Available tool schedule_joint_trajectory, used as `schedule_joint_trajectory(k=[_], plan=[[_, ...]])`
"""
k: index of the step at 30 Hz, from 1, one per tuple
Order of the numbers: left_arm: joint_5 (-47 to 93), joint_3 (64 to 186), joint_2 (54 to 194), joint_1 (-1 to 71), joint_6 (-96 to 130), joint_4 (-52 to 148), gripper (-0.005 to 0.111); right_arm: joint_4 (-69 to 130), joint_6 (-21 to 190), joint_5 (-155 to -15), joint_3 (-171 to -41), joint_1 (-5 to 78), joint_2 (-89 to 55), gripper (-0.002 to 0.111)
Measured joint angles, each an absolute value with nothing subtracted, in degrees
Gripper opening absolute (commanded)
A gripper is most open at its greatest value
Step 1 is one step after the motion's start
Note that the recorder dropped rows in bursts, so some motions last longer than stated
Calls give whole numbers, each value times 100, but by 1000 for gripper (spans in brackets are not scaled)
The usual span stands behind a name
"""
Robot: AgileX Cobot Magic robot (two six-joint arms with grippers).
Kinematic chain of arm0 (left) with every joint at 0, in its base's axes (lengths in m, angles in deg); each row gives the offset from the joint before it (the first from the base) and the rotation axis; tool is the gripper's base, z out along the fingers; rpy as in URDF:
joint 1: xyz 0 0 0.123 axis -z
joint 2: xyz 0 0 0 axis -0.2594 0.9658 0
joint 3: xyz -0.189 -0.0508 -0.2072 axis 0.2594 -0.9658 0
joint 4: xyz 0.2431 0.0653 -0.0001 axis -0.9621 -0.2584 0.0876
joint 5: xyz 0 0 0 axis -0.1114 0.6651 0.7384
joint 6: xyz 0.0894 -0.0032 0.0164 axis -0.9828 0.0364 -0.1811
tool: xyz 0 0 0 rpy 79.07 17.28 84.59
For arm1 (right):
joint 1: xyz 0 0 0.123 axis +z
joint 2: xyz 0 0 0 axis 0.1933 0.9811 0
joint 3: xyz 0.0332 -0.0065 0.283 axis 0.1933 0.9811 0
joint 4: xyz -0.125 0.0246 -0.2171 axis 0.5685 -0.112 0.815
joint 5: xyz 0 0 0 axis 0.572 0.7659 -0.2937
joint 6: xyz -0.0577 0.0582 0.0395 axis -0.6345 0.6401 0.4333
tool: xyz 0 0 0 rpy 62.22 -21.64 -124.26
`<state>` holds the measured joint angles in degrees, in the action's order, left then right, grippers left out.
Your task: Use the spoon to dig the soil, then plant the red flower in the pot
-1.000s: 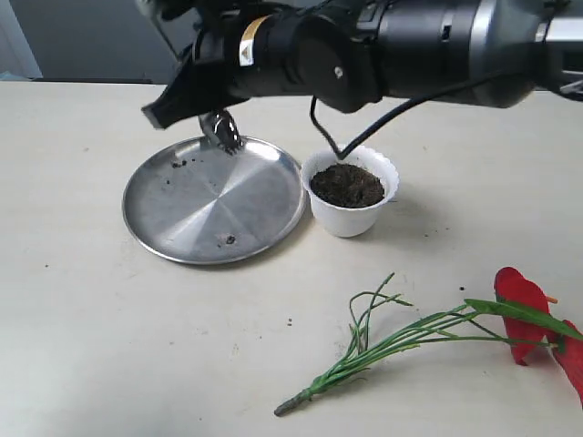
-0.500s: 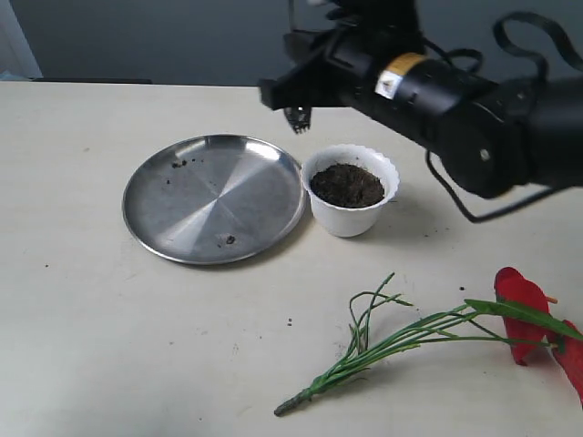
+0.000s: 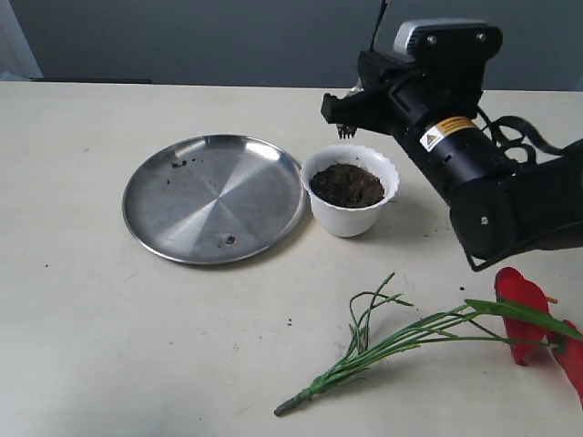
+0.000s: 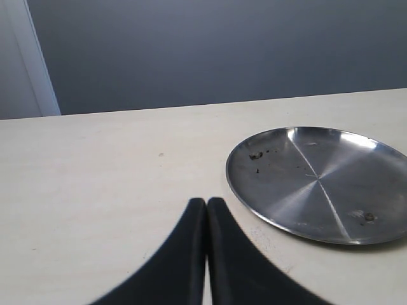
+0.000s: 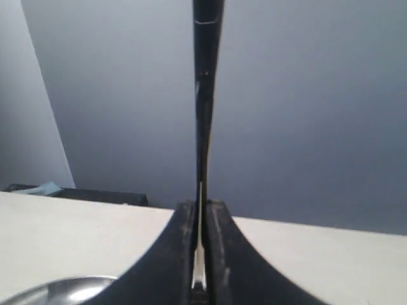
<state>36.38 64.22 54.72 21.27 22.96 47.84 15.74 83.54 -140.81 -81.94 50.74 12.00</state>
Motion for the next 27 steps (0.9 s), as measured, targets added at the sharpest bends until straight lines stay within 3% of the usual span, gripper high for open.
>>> schedule_joint_trajectory(k=[27], plan=[[3638, 6422, 5472, 2127, 2296, 4784, 0, 1549, 8569, -14173, -8194, 5074, 2250, 1]])
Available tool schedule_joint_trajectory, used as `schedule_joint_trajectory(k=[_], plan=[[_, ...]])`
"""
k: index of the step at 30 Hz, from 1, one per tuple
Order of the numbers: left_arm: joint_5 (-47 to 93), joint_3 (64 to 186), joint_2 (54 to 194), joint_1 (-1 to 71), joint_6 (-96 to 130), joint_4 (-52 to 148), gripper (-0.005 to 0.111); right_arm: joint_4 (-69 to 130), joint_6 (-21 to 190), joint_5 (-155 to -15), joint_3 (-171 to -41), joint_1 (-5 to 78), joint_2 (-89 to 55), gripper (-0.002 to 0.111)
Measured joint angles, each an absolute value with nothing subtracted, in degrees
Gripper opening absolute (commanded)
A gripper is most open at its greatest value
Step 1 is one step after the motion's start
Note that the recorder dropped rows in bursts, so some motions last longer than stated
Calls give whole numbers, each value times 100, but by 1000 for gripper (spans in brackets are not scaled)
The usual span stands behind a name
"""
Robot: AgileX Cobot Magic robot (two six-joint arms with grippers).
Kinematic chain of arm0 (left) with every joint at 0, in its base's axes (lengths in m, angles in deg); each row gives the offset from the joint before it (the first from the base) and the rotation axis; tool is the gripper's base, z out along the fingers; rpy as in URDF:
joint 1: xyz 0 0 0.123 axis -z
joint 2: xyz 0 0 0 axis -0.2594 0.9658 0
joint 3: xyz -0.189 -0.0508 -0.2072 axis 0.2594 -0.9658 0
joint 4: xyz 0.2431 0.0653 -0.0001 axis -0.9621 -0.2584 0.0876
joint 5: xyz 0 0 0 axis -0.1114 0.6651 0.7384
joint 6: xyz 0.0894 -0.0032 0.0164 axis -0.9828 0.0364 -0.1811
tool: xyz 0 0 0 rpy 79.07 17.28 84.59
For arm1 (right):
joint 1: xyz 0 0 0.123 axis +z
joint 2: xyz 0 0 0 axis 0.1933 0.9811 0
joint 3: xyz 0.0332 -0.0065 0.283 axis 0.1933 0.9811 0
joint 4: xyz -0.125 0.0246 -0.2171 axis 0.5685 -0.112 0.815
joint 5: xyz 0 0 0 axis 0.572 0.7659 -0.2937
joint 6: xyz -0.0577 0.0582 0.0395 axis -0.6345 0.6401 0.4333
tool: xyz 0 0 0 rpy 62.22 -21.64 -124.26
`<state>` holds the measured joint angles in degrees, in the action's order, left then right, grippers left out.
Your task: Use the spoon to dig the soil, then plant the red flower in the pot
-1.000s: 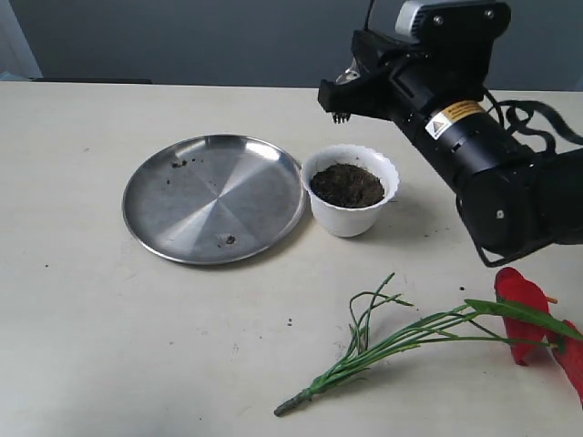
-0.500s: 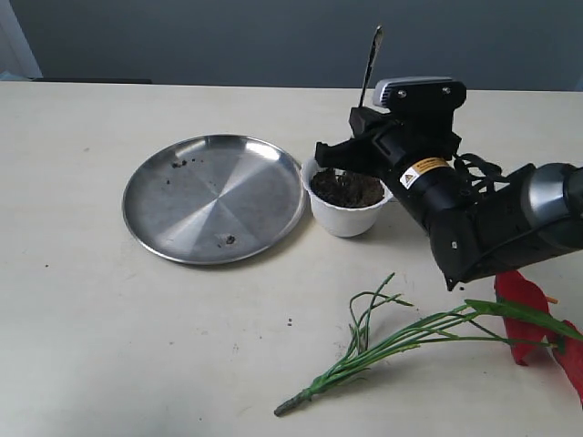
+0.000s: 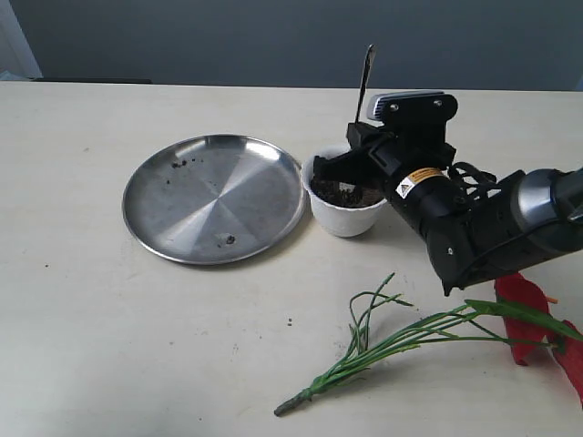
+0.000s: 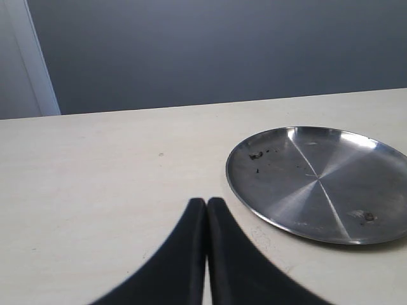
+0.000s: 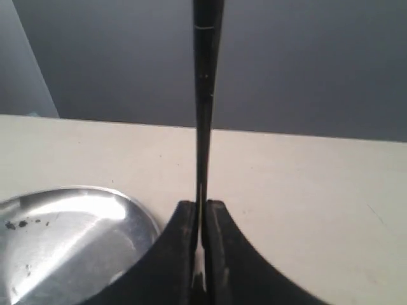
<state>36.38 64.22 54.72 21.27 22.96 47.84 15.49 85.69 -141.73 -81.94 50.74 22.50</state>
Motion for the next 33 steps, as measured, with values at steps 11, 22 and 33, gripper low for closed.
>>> schedule_joint_trajectory(k=[11, 22, 33], plan=[[3638, 6422, 5472, 2127, 2296, 4784, 0, 1661, 7978, -14602, -8192, 5074, 1662, 1], [3638, 6422, 5472, 2127, 2296, 4784, 0, 1661, 7942, -13687, -8192, 5074, 2087, 1], [3638, 6422, 5472, 2127, 2296, 4784, 0, 1792, 7955, -13762, -8202, 5074, 2326, 1]])
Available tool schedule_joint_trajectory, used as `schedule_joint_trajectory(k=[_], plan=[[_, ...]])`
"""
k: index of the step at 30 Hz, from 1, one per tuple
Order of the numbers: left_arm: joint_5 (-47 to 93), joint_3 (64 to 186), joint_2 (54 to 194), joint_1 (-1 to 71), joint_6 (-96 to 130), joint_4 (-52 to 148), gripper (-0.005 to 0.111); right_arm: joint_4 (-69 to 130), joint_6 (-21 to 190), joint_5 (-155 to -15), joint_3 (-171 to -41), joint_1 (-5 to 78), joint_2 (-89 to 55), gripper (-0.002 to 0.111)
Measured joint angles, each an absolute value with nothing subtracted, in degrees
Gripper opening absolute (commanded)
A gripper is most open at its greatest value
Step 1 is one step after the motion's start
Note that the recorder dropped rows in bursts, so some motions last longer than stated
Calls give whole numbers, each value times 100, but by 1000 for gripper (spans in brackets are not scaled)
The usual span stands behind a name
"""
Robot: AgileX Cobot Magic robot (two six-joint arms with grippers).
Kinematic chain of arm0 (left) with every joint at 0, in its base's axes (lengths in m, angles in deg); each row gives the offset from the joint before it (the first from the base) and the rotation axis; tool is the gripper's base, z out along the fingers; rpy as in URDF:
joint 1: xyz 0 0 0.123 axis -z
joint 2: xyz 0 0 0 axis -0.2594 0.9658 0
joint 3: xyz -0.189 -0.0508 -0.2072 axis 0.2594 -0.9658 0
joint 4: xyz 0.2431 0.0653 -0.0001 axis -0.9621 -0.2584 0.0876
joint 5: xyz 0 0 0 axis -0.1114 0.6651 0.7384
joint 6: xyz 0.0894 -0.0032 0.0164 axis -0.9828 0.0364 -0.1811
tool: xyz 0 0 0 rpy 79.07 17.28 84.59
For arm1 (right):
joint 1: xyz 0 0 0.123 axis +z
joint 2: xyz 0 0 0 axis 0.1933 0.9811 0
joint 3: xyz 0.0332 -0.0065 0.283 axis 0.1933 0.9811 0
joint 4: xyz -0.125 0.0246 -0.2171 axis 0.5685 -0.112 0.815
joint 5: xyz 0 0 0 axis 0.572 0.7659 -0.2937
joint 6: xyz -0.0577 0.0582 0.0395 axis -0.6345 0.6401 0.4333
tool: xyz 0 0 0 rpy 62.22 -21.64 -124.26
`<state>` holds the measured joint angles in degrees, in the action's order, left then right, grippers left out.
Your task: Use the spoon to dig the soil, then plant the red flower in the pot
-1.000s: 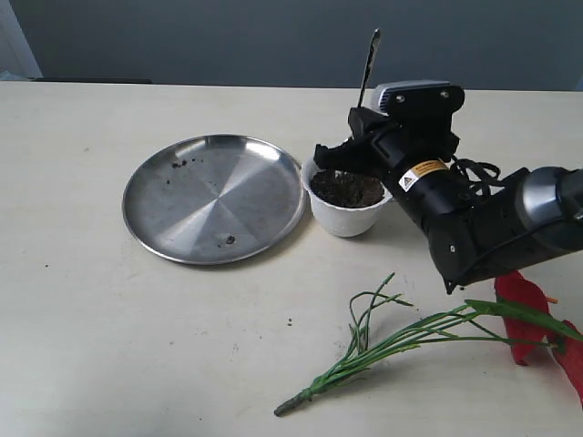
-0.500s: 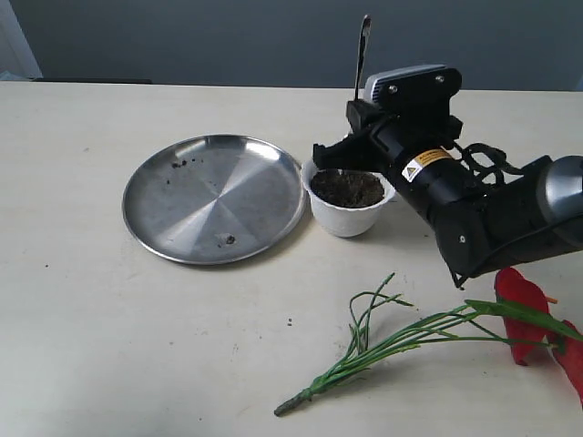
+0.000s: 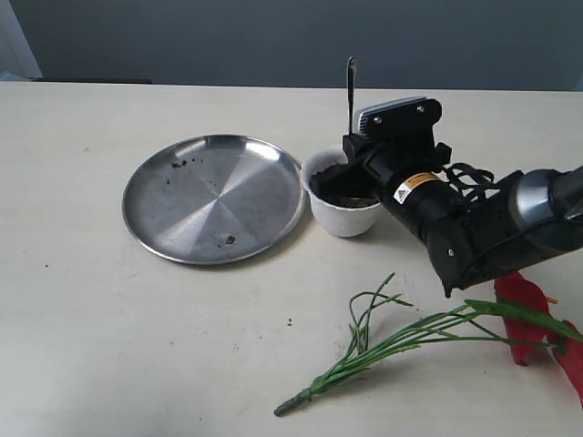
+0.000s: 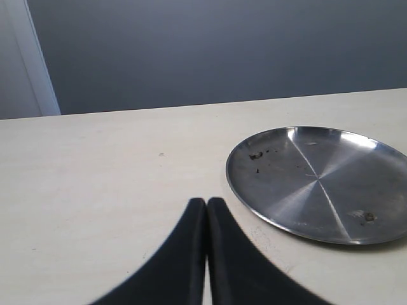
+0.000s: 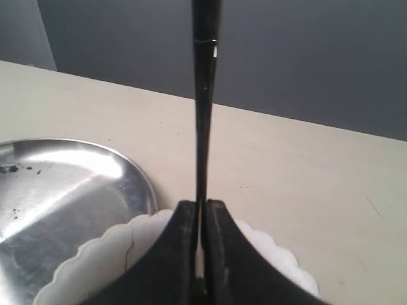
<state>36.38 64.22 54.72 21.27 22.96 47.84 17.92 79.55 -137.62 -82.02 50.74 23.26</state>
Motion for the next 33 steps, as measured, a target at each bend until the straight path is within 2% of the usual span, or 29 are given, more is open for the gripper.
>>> schedule_joint_trajectory(k=[20, 33], plan=[[3638, 6422, 5472, 2127, 2296, 4784, 0, 1994, 7742, -14300, -8190, 5074, 1733, 1], [3638, 6422, 5472, 2127, 2296, 4784, 0, 1994, 7712, -14040, -8200, 5074, 2480, 1]])
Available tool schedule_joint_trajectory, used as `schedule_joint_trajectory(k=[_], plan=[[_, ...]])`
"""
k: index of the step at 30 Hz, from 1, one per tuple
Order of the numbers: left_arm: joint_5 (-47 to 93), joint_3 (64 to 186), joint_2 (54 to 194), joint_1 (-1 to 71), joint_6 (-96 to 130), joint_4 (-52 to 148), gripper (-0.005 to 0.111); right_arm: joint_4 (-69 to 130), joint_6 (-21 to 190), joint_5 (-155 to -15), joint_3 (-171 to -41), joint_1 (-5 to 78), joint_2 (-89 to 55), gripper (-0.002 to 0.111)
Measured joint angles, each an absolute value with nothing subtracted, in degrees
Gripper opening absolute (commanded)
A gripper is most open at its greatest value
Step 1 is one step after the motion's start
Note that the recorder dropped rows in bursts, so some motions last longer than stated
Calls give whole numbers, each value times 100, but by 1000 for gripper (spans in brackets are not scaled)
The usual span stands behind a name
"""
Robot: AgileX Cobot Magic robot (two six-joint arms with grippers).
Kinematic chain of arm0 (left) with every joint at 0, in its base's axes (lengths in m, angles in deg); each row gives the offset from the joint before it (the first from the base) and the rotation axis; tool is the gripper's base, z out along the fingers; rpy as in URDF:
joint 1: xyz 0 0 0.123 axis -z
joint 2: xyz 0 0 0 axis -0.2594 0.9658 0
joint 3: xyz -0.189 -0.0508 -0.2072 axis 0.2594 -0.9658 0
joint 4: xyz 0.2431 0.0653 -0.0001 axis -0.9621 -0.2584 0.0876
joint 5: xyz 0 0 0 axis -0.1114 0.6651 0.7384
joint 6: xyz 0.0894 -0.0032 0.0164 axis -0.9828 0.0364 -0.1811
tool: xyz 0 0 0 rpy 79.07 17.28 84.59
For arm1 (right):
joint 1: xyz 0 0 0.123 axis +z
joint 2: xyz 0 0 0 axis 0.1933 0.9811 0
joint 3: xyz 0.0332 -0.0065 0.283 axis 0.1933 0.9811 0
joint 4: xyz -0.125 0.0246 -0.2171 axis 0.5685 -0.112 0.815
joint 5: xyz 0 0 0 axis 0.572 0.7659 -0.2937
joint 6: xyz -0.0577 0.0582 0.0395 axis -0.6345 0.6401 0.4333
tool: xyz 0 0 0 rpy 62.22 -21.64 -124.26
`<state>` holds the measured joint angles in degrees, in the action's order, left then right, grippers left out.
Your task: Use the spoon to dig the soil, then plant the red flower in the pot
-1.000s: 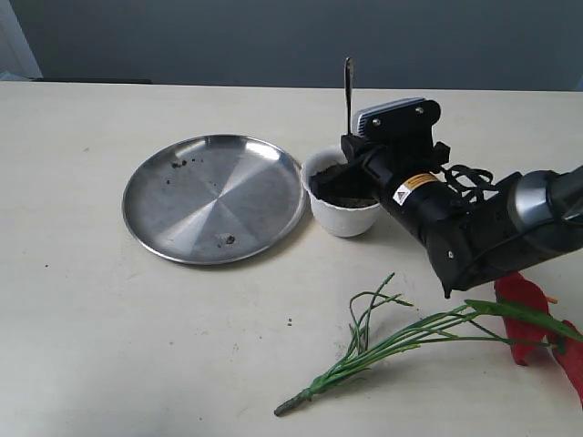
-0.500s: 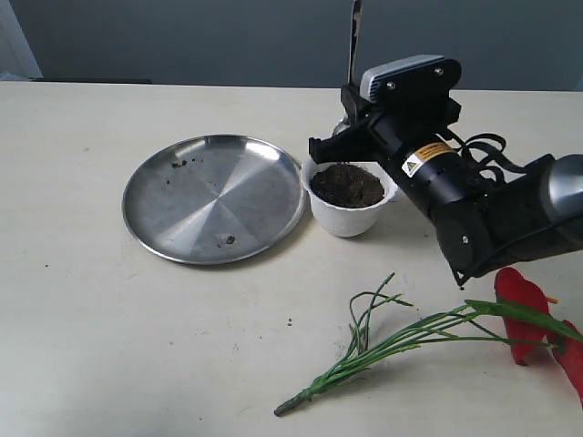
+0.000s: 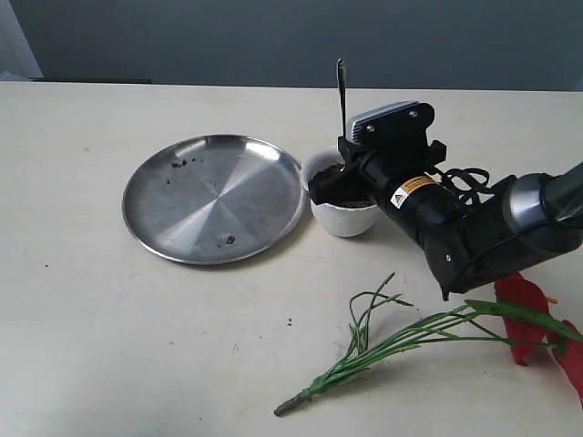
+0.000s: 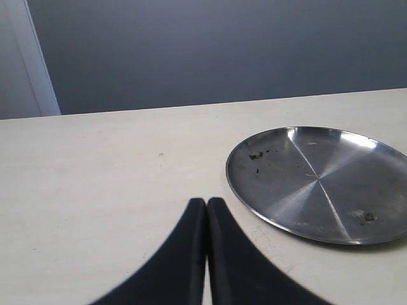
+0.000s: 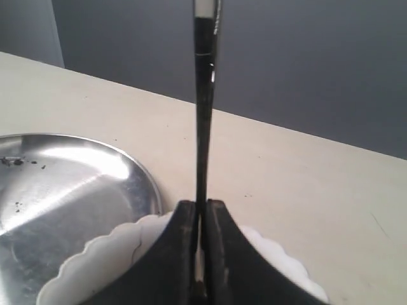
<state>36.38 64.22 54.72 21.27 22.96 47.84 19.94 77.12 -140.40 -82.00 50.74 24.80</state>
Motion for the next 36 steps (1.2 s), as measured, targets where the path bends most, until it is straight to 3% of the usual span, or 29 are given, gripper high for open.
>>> schedule_joint_trajectory(k=[15, 22, 32, 36], plan=[[3638, 6422, 5472, 2127, 2296, 4784, 0, 1982, 7700, -14692, -8190, 5074, 1860, 1], [3638, 6422, 5472, 2127, 2296, 4784, 0, 1982, 7711, -13600, -8190, 5074, 2125, 1], [3638, 6422, 5472, 2127, 2296, 4784, 0, 2234, 7711, -13983, -8259, 5074, 2036, 1], [3638, 6422, 5472, 2127, 2296, 4784, 0, 2588, 7560, -12728, -8825, 5074, 1545, 1]])
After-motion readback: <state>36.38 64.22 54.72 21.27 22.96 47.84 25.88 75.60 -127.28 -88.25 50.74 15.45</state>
